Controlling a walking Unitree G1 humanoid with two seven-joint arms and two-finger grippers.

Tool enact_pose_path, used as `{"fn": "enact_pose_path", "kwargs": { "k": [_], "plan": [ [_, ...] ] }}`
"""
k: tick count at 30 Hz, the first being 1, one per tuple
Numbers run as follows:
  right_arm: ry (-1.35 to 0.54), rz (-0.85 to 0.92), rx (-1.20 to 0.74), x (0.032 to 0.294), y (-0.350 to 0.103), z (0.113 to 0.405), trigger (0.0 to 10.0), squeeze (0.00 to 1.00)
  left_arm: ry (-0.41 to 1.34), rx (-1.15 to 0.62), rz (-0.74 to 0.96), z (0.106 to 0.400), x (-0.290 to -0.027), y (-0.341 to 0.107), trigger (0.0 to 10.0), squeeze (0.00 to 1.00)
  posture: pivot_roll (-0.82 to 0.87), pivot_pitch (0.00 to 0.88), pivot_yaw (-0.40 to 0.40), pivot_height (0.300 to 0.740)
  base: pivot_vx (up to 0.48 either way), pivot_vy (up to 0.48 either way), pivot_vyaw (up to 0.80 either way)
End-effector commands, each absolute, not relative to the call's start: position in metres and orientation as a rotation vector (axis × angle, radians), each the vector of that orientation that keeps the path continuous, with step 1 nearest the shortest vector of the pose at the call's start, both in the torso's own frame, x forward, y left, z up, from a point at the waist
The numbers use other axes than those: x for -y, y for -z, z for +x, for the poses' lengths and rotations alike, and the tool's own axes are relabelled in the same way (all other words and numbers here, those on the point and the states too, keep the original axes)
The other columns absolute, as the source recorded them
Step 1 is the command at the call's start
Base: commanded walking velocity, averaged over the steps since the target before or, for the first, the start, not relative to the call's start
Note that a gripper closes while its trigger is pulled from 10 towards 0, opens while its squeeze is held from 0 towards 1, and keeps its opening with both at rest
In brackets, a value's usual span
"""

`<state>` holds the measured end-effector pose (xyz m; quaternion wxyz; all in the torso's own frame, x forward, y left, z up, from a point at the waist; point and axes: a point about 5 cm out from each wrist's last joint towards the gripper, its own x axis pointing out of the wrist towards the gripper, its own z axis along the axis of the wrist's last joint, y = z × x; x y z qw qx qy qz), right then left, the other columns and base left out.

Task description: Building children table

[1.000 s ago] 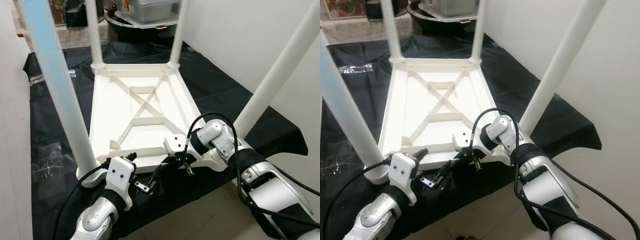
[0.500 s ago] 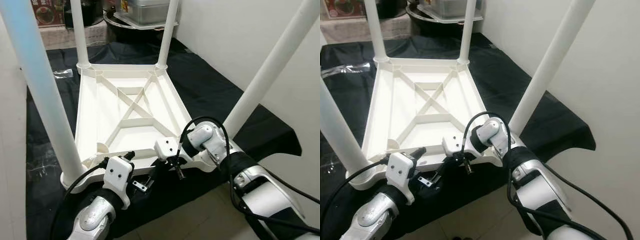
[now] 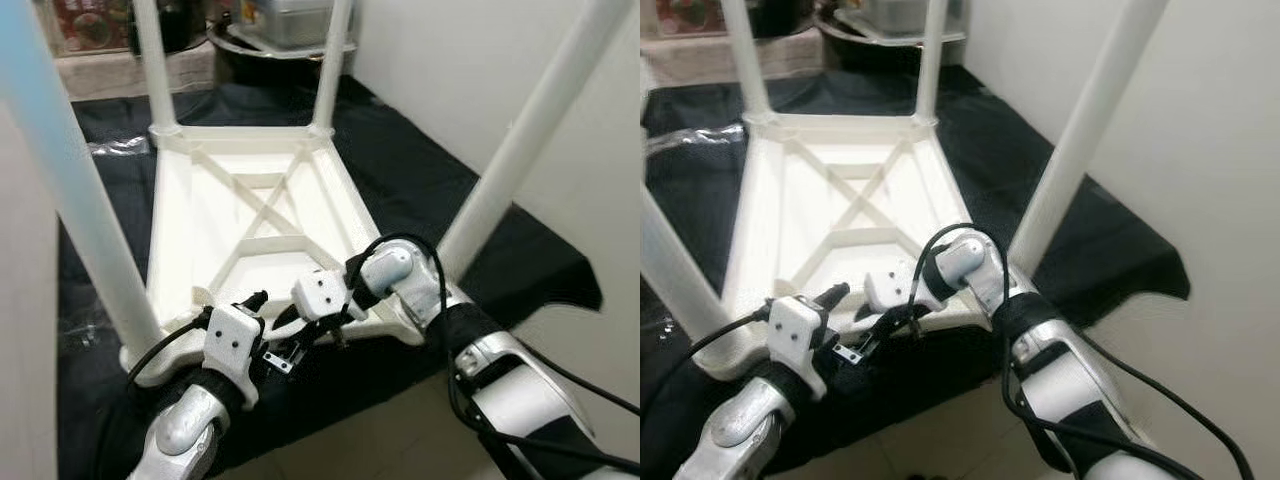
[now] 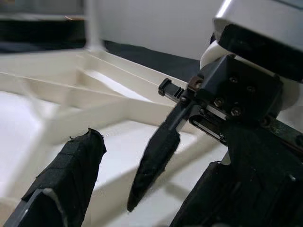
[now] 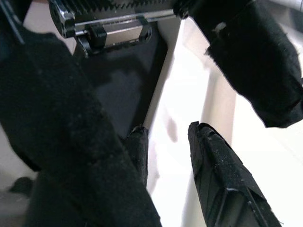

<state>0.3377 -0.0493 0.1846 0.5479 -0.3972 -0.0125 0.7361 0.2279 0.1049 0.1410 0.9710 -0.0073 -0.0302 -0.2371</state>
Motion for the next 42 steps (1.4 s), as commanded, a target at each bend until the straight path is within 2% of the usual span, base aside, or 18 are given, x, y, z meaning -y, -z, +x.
{"fn": "enact_pose_path", "kwargs": {
  "k": [1,4,7,10,12,13,14,16,20,23,28,34,42],
  "plan": [
    [-1.762,-0.949,0.156,0.043,-0.204,0.335,10.0,0.00,0.490,-0.017,-0.007,0.225,-0.102,-0.127,10.0,0.00,0.09,0.084,-0.097,0.740,0.000,0.000,0.00],
    [-1.789,-0.972,0.148,0.050,-0.208,0.334,10.0,0.00,0.490,-0.019,-0.006,0.226,-0.103,-0.127,10.0,0.00,0.09,0.084,-0.097,0.740,0.000,0.000,0.00],
    [-1.732,-0.971,0.160,0.057,-0.222,0.340,10.0,0.00,0.487,-0.018,-0.001,0.226,-0.103,-0.127,10.0,0.00,0.09,0.084,-0.094,0.740,0.000,0.000,0.00],
    [-1.641,-0.903,0.165,0.063,-0.237,0.348,10.0,0.00,0.478,-0.008,0.007,0.227,-0.104,-0.129,10.0,0.00,0.09,0.082,-0.094,0.740,0.000,0.000,0.00],
    [-1.498,-0.811,0.144,0.070,-0.243,0.358,10.0,0.00,0.449,-0.002,0.028,0.228,-0.107,-0.130,10.0,0.00,0.09,0.082,-0.096,0.740,0.000,0.000,0.00],
    [-1.498,-0.811,0.144,0.070,-0.243,0.358,10.0,0.00,0.449,-0.002,0.028,0.228,-0.107,-0.130,10.0,0.00,0.09,0.082,-0.096,0.740,0.000,0.000,0.00],
    [-1.352,-0.694,0.161,0.078,-0.244,0.365,10.0,0.00,0.430,0.005,0.045,0.229,-0.109,-0.131,10.0,0.00,0.09,0.078,-0.090,0.740,0.000,0.000,0.00],
    [-1.352,-0.694,0.161,0.078,-0.244,0.365,10.0,0.00,0.430,0.005,0.045,0.229,-0.109,-0.131,10.0,0.00,0.09,0.078,-0.090,0.740,0.000,0.000,0.00],
    [-1.170,-0.561,0.195,0.090,-0.240,0.370,10.0,0.00,0.425,0.005,0.038,0.232,-0.111,-0.131,10.0,0.00,0.08,0.076,-0.085,0.740,0.000,0.000,0.00],
    [-1.139,-0.491,0.158,0.094,-0.231,0.367,10.0,0.00,0.432,-0.001,0.046,0.232,-0.111,-0.130,10.0,0.00,0.08,0.075,-0.071,0.740,-0.215,0.000,0.00],
    [-1.102,-0.445,0.152,0.095,-0.229,0.364,10.0,0.00,0.434,-0.004,0.051,0.233,-0.111,-0.129,10.0,0.00,0.08,0.073,-0.069,0.740,-0.322,0.000,0.00],
    [-0.910,-0.308,0.191,0.096,-0.234,0.370,10.0,0.00,0.416,-0.002,0.060,0.234,-0.111,-0.129,10.0,0.00,0.08,0.073,-0.072,0.740,0.000,0.000,0.00],
    [-0.821,-0.225,0.215,0.092,-0.225,0.362,10.0,0.00,0.406,0.002,0.059,0.235,-0.113,-0.129,10.0,0.00,0.08,0.074,-0.068,0.740,0.000,0.000,0.00]
  ]
}}
